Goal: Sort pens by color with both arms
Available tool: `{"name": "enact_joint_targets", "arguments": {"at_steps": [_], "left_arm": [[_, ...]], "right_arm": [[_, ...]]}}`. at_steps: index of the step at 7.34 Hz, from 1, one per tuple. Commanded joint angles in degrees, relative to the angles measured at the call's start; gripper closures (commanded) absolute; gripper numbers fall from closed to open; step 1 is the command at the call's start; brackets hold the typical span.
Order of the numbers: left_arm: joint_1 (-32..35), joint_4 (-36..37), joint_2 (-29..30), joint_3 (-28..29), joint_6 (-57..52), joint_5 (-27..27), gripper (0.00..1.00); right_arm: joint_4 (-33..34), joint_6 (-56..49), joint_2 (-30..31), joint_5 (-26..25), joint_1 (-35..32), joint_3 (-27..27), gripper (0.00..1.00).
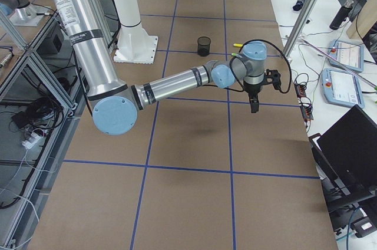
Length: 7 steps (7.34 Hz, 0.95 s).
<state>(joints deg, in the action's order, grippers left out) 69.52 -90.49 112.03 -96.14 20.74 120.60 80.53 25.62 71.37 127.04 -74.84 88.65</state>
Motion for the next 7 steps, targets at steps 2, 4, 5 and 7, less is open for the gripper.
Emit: {"name": "enact_joint_targets", "arguments": {"at_steps": [2,4,5,7], "left_arm": [[14.29,4.54,-10.56,4.37,-17.44,17.60,0.00],[14.50,3.57,-16.84,2.27,-20.83,15.13,0.00],[14.50,3.57,-17.19,2.18,-20.66,12.50,0.00],[14.50,3.31,-17.20,2.09,-20.66,12.38,0.00]], "right_arm": [[-0.10,-11.97,5.86,7.94,-6.01,-4.01,0.01],[-0.20,-16.81,9.04,7.88,-7.59,-3.92,0.01],[-0.54,-16.91,9.92,7.61,-7.78,-3.93,0.01],[-0.55,-16.83,10.01,7.78,-7.78,-3.40,0.01]]}}
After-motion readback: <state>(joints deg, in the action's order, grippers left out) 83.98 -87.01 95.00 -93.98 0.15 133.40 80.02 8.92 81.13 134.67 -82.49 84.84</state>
